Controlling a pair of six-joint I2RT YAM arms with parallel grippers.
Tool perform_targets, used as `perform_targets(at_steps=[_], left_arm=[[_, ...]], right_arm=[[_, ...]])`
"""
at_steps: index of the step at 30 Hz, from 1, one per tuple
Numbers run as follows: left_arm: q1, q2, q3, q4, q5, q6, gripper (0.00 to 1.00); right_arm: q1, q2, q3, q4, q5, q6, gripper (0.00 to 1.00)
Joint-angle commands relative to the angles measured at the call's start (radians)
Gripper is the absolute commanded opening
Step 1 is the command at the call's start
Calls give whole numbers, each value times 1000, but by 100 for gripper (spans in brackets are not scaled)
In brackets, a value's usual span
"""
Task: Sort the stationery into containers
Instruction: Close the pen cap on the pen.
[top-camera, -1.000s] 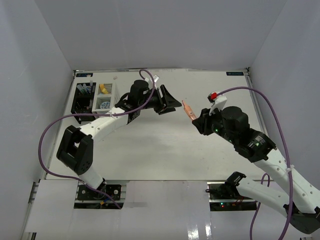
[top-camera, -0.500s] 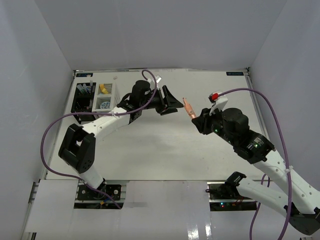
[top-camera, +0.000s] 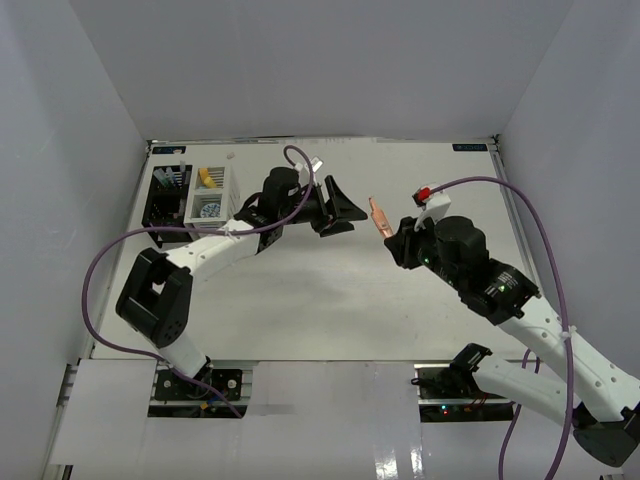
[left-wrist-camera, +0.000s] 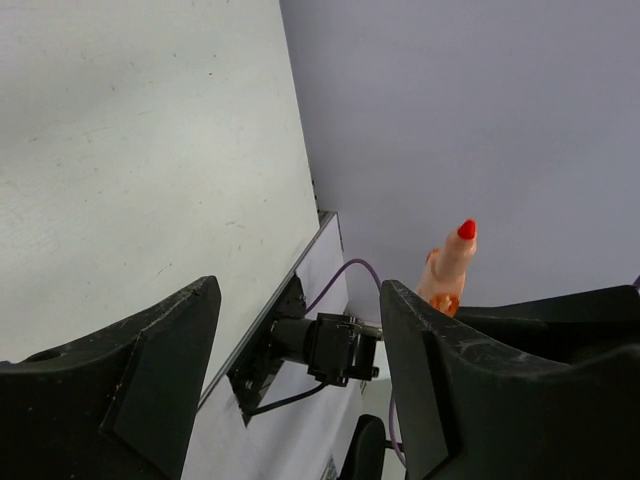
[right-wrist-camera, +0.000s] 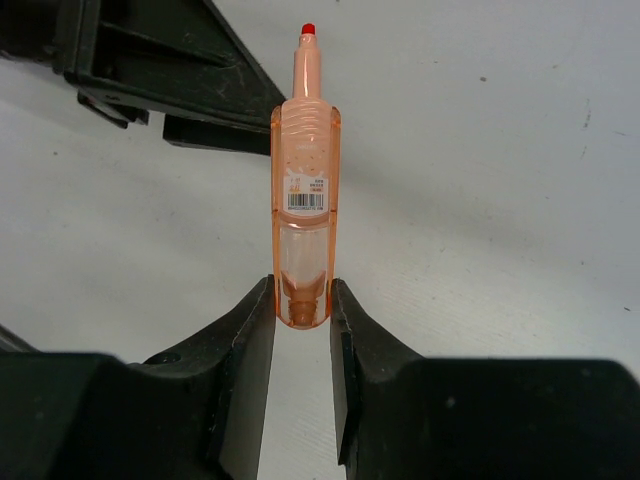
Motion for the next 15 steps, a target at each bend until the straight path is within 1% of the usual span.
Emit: perform_targets(at_steps=[1,4,8,11,15], left_arm=[[-3,-78,-27,-9,-27,22,76],[-1,-129,-71,-16,-92,31,78],[-3,-173,-104,34,-133,-8,79],[-9,-164,-79,59,-136,-22,79],[-13,-143,-43,83,-141,-27,80]], right_arm=[[-2,6,9,43,112,33,8],[0,19,-6,89,130,44,8],[0,24,-49,171,119,56,8],[-2,26,-83,241,92,65,8],[0,38,-108,289,84,73,8]])
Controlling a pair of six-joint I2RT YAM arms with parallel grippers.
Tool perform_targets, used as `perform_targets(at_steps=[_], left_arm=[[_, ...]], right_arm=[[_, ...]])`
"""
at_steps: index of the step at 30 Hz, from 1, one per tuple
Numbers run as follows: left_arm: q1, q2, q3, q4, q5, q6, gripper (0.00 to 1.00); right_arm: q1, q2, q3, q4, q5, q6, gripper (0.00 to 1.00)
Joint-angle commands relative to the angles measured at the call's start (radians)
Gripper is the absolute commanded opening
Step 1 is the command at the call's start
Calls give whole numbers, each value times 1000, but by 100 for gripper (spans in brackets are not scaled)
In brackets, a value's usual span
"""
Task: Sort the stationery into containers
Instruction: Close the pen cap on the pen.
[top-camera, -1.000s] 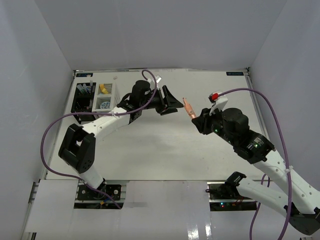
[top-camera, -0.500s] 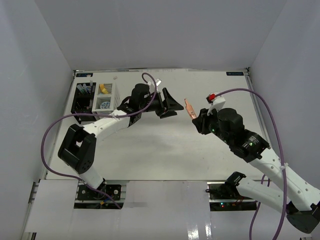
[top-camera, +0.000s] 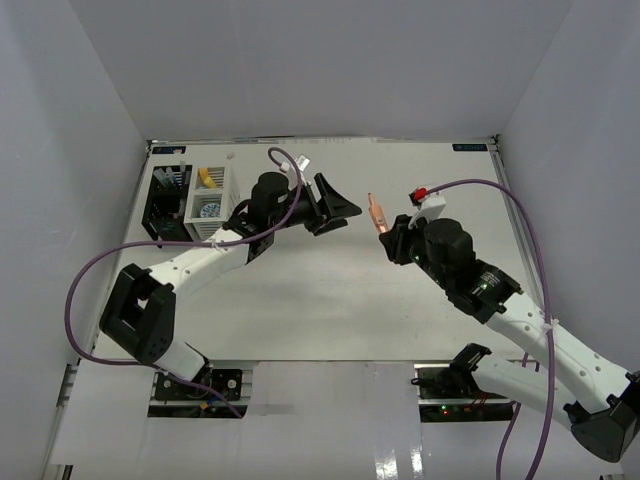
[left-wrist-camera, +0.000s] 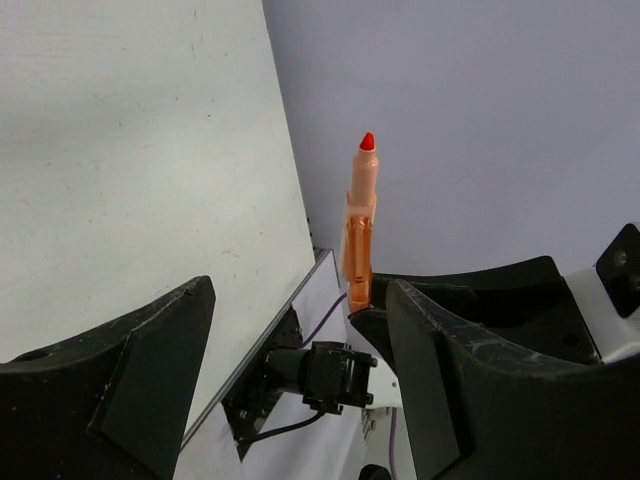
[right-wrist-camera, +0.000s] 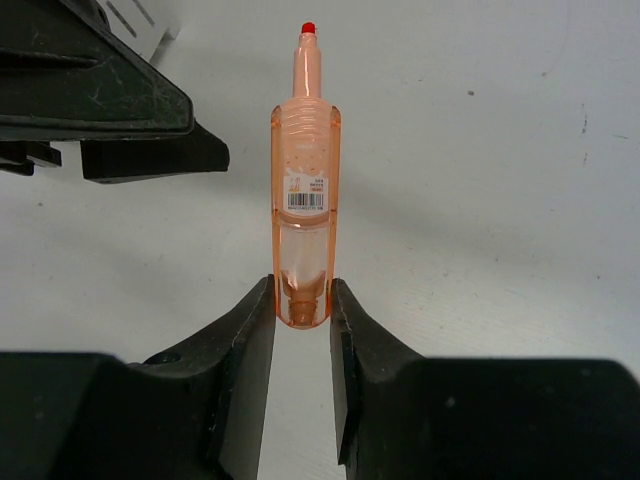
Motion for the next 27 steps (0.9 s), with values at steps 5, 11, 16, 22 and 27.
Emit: perform_targets(at_steps=[5,11,16,22,27], left_arm=[[-13,19,86,44,-33,-9,80],[-25,62,128,45,-46,-12,79],[-42,98,161,18,-59,16,73],[-54,130,184,16,-57,31,56],[-59,139,200,36,-39,45,38]], right_arm=[[0,13,-27,171,-35,20,9],[-2,28,-27,185,-45,24,9],[0,39,-19,191,-48,26,9],[0,47,-18,191,-61,20,11],[0,53,-21,190,-65,15,17]])
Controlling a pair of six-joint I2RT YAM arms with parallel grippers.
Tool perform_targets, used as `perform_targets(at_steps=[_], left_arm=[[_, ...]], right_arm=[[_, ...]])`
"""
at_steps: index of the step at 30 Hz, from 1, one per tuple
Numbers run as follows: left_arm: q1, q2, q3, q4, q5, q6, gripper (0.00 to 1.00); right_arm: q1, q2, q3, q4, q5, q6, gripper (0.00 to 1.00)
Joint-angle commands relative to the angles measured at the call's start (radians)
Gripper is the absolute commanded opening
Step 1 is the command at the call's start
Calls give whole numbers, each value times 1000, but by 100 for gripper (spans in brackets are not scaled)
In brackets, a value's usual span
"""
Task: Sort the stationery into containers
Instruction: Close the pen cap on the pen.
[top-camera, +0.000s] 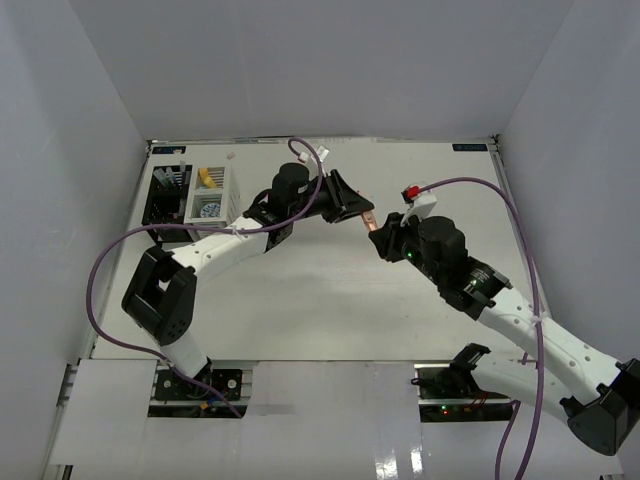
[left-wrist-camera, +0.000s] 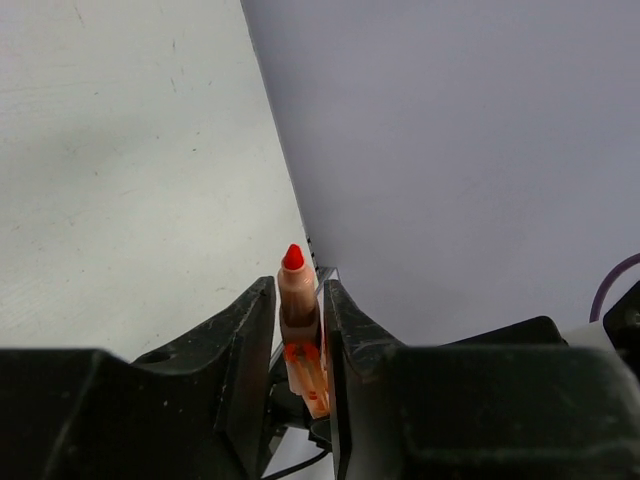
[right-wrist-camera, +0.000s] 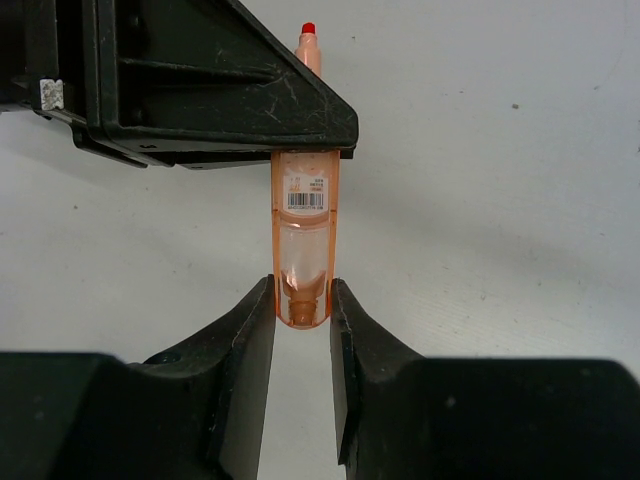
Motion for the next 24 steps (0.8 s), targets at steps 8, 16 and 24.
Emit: perform_targets(at_steps=[8,16,24], left_arm=[[-6,-30,-14,125,52,45,25],[5,-58,-39,156,124,171,22],[63,-98,-22,84,276,424,22]], right_arm=[[-2,10,36,21,-61,-43,56],[-11,-13,76,-66,-186,-107,85],[-126,-24,97,-121,-474,-209,87]])
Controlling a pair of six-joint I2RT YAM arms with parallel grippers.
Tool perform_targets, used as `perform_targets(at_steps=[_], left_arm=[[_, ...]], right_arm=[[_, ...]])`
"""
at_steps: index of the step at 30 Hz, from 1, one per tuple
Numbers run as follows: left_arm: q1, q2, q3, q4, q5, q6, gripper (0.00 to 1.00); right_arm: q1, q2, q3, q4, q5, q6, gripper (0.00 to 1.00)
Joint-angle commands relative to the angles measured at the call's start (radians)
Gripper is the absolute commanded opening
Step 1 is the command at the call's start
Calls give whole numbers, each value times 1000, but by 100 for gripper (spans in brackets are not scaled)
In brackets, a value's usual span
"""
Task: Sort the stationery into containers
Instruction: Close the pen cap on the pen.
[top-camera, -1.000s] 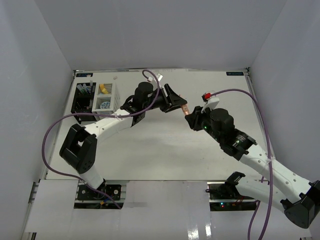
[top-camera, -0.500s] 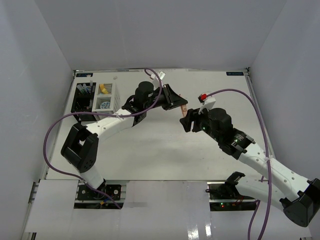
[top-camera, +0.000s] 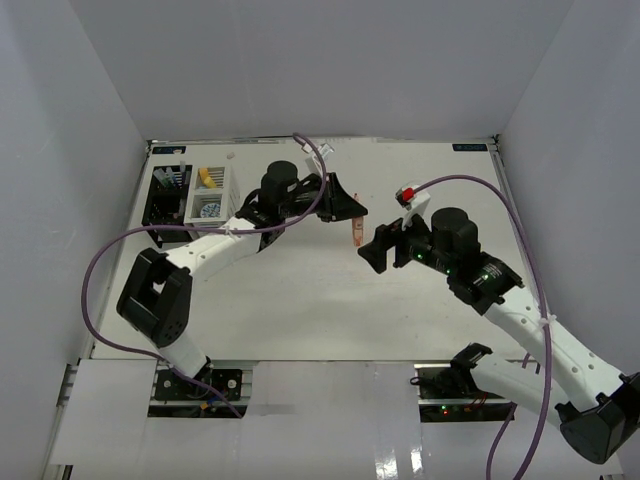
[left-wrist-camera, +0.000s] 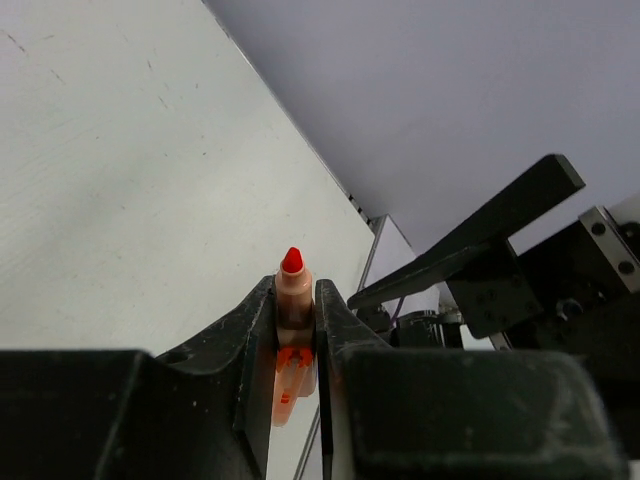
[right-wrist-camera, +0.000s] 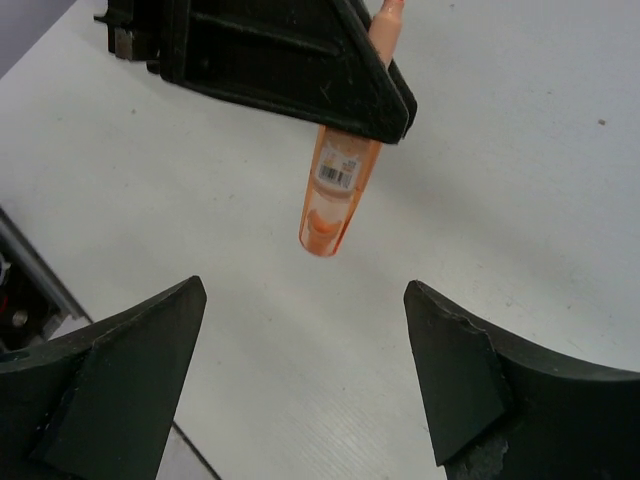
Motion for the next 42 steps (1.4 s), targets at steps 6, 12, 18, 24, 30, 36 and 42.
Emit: perform_targets(at_steps=[6,12,18,24,30,36,42], left_arm=[[62,-113,60,-17,213,212,23],[64,-138,63,40,310,233,25],[64,-170,70,89,365,281,25],[65,-170,113,78,419,310,25],[65,-158,144,112,439,288,25],[65,-150,135,183,445,245,25],[65,-140,136,213,446,221,25]], right_arm=[[-167,54,81,-11,-522,-152,83],[-179,137,160,7,-695,-208,84],[-184,179,207,54,-689,-225,82],[-202,205,239,71,-721,-243,77],[-204,229,267,131,-748,-223,70],[-204,242,279,176,-757,-200,65],[-204,260,276,211,-757,-186,58]])
